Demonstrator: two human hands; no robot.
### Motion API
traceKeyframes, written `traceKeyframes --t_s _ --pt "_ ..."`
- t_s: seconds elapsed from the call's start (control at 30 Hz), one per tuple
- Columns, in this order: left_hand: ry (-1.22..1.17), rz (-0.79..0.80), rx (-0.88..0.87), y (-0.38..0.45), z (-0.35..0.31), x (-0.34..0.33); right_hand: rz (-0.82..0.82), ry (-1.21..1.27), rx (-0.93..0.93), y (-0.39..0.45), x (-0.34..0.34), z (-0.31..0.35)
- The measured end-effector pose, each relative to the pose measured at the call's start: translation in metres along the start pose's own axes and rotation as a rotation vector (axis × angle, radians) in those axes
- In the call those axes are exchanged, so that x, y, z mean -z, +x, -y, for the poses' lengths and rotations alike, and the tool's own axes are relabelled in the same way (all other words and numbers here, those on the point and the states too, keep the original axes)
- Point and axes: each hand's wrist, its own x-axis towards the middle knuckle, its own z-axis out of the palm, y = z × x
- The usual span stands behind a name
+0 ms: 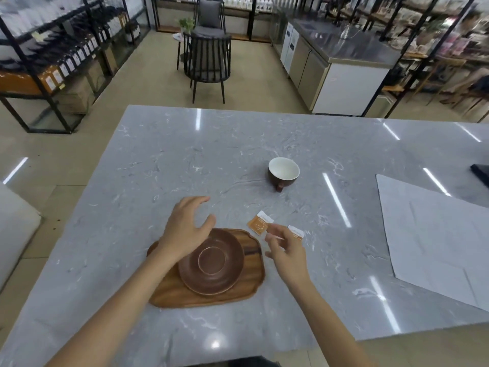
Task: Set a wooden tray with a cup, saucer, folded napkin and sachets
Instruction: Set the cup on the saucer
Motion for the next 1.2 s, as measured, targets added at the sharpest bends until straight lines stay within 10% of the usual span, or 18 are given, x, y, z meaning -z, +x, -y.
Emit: traceKeyframes --t_s 0.57,1.2 --pt "-0.243 0.389 0.173 0.202 -0.057 -0.121 0.168 0.480 -0.538 0.175 0.033 0.014" --pt "-0.485 0.531 0.149 0.239 -0.050 -0.147 0.270 0.457 -0.439 0.201 0.031 -0.004"
